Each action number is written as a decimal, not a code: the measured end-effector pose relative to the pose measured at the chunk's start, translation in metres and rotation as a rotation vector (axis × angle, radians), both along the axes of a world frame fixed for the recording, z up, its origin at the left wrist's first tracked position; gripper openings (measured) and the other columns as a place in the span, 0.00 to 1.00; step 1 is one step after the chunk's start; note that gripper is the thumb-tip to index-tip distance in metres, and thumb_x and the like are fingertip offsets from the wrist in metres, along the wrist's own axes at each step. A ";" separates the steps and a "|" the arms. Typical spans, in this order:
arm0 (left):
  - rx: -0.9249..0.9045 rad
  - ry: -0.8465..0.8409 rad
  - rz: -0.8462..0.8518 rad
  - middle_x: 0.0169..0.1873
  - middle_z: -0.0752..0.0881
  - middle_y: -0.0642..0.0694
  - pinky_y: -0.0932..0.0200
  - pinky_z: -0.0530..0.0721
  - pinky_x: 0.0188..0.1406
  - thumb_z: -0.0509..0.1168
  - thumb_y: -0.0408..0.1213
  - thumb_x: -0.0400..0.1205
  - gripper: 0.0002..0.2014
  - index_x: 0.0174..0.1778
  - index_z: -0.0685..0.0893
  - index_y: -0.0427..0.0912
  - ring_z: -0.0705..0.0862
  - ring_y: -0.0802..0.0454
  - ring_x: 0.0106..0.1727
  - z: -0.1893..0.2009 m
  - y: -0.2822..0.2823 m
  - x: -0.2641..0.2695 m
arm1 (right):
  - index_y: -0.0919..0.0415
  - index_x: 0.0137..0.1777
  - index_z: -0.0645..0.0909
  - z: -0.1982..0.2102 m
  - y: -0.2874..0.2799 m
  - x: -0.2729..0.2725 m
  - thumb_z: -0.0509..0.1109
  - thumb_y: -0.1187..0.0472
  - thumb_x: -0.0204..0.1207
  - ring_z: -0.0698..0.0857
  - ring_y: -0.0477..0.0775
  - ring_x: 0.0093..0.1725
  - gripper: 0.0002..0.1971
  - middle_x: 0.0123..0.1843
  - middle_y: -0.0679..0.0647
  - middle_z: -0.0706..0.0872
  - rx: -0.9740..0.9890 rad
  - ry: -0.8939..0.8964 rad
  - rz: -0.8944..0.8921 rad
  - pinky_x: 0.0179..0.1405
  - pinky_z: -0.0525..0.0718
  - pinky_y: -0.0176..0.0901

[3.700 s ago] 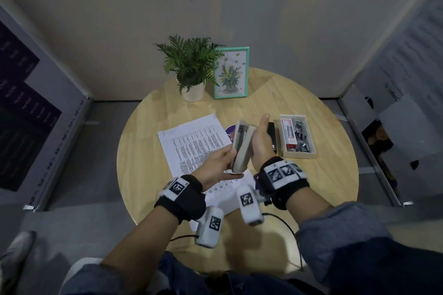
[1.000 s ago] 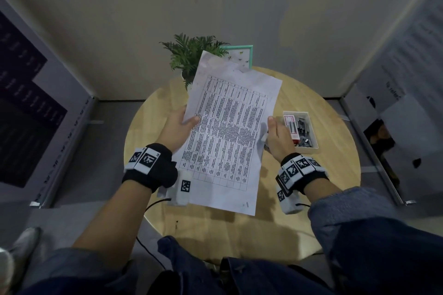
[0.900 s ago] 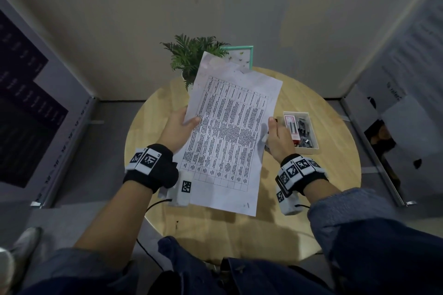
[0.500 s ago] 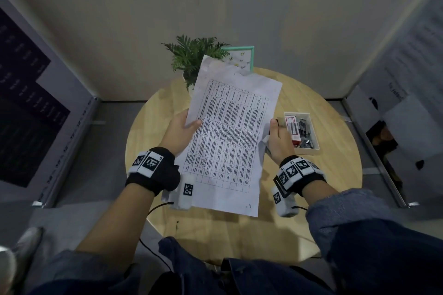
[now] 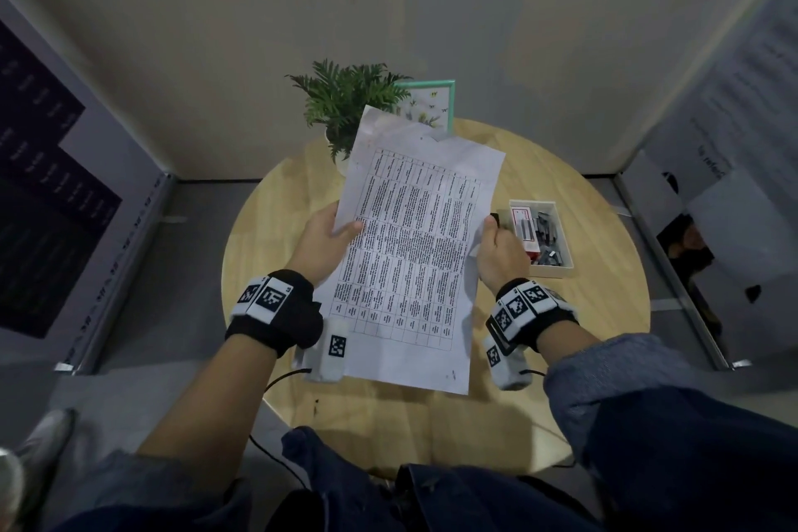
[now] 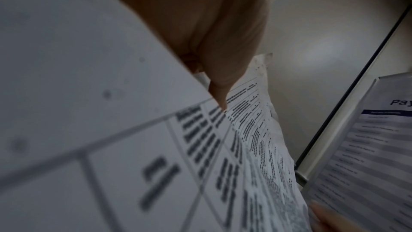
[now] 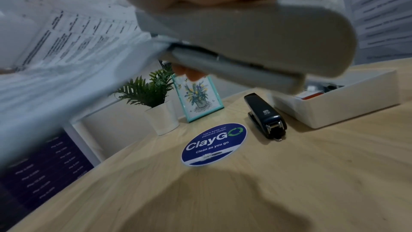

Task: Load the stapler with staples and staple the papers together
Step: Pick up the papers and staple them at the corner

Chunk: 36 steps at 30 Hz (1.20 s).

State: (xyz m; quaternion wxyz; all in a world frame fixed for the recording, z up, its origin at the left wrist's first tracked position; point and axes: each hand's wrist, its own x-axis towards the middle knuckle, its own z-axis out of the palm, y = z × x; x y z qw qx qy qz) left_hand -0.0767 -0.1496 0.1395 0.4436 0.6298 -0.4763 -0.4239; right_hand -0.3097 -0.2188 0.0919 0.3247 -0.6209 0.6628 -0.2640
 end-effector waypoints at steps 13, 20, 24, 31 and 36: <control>-0.064 0.004 0.437 0.57 0.85 0.54 0.66 0.83 0.54 0.62 0.35 0.83 0.15 0.66 0.78 0.48 0.84 0.62 0.53 -0.020 0.023 0.046 | 0.68 0.57 0.79 -0.022 -0.038 -0.003 0.74 0.48 0.70 0.82 0.58 0.49 0.25 0.49 0.58 0.82 0.595 -0.024 0.152 0.52 0.79 0.46; -0.090 -0.012 0.474 0.62 0.85 0.52 0.39 0.78 0.69 0.64 0.37 0.83 0.20 0.72 0.76 0.44 0.82 0.52 0.65 -0.031 0.019 0.063 | 0.69 0.55 0.79 -0.037 -0.088 0.044 0.76 0.59 0.70 0.86 0.65 0.53 0.18 0.54 0.65 0.87 0.376 0.289 0.046 0.45 0.85 0.47; -0.113 -0.003 0.458 0.60 0.85 0.53 0.44 0.79 0.67 0.65 0.41 0.78 0.23 0.70 0.78 0.43 0.83 0.53 0.64 -0.024 0.012 0.063 | 0.69 0.49 0.86 -0.047 -0.109 0.050 0.71 0.62 0.74 0.84 0.61 0.40 0.10 0.42 0.62 0.86 0.418 0.443 0.149 0.39 0.81 0.43; -0.072 0.056 0.416 0.55 0.84 0.61 0.54 0.78 0.66 0.60 0.30 0.84 0.15 0.64 0.78 0.48 0.84 0.70 0.56 -0.022 -0.001 0.050 | 0.71 0.53 0.79 -0.043 -0.103 0.049 0.63 0.59 0.80 0.85 0.66 0.56 0.14 0.56 0.66 0.85 0.244 0.577 0.203 0.46 0.82 0.49; -0.076 0.090 0.398 0.60 0.85 0.46 0.48 0.79 0.66 0.60 0.31 0.84 0.16 0.69 0.77 0.38 0.83 0.49 0.65 -0.024 -0.009 0.038 | 0.71 0.50 0.82 0.020 -0.092 0.039 0.53 0.44 0.83 0.84 0.64 0.47 0.28 0.46 0.64 0.86 0.115 0.032 0.239 0.46 0.78 0.49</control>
